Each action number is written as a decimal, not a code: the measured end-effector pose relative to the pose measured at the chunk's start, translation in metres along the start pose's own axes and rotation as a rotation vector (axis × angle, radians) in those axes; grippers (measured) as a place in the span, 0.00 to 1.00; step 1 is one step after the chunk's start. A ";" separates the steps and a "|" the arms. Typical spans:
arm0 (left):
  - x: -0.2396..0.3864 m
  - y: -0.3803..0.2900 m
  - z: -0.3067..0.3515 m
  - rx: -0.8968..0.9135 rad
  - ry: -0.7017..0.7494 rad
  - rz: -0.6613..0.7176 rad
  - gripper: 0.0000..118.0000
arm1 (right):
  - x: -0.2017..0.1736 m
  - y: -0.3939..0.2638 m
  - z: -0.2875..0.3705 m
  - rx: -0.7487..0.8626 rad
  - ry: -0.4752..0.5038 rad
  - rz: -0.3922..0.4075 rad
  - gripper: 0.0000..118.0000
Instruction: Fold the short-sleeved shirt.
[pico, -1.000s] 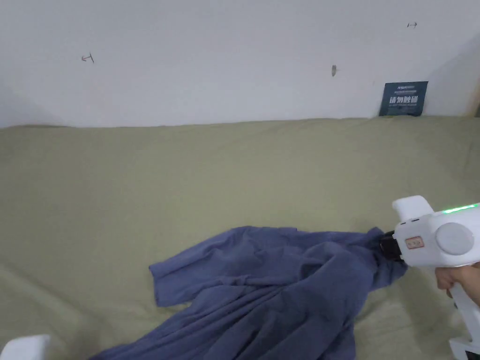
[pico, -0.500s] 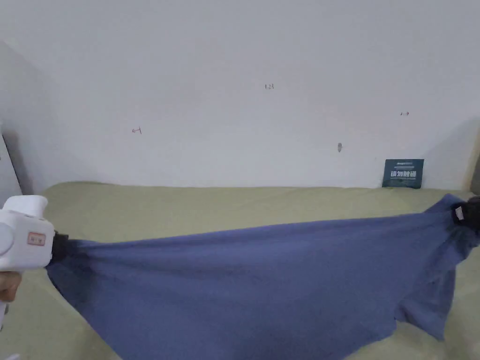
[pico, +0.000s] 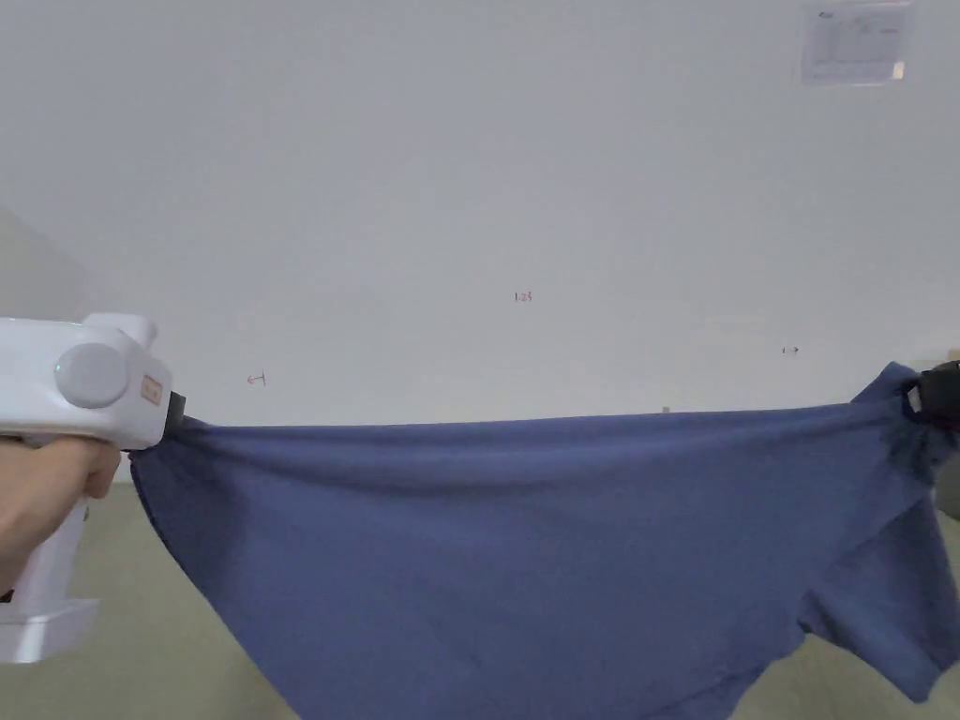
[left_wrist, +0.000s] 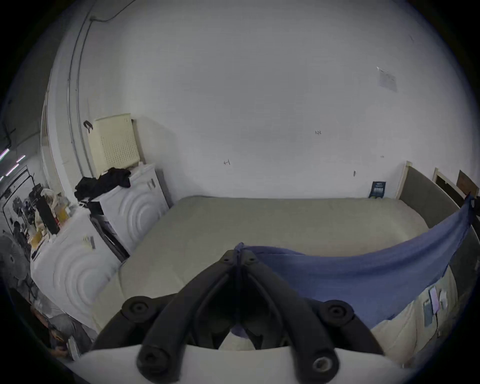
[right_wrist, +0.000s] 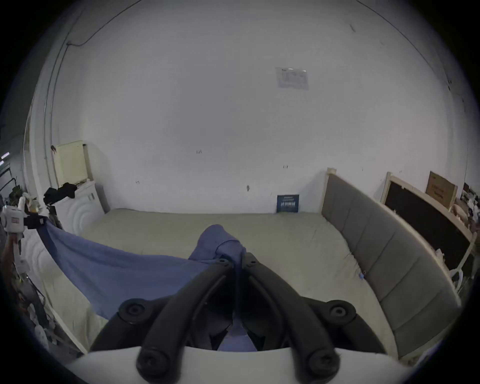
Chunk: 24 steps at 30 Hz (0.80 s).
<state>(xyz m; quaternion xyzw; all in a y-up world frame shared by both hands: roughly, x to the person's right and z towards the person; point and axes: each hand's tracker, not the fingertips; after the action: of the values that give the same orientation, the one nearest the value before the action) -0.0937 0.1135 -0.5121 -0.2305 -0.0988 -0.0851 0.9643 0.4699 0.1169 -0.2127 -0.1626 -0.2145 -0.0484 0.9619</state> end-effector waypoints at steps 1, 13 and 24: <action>0.003 0.009 -0.008 0.013 0.003 0.015 0.00 | -0.001 0.007 -0.010 0.010 -0.008 -0.001 0.05; 0.036 0.031 -0.137 0.027 0.050 0.064 0.00 | -0.015 0.027 -0.151 0.013 -0.082 -0.011 0.05; 0.045 -0.104 -0.194 -0.128 0.028 0.015 0.00 | -0.016 -0.126 -0.196 -0.181 -0.072 -0.012 0.05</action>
<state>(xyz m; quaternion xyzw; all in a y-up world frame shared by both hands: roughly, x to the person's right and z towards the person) -0.0422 -0.0732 -0.6269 -0.2910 -0.0779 -0.0873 0.9495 0.5125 -0.0671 -0.3508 -0.2492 -0.2445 -0.0675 0.9346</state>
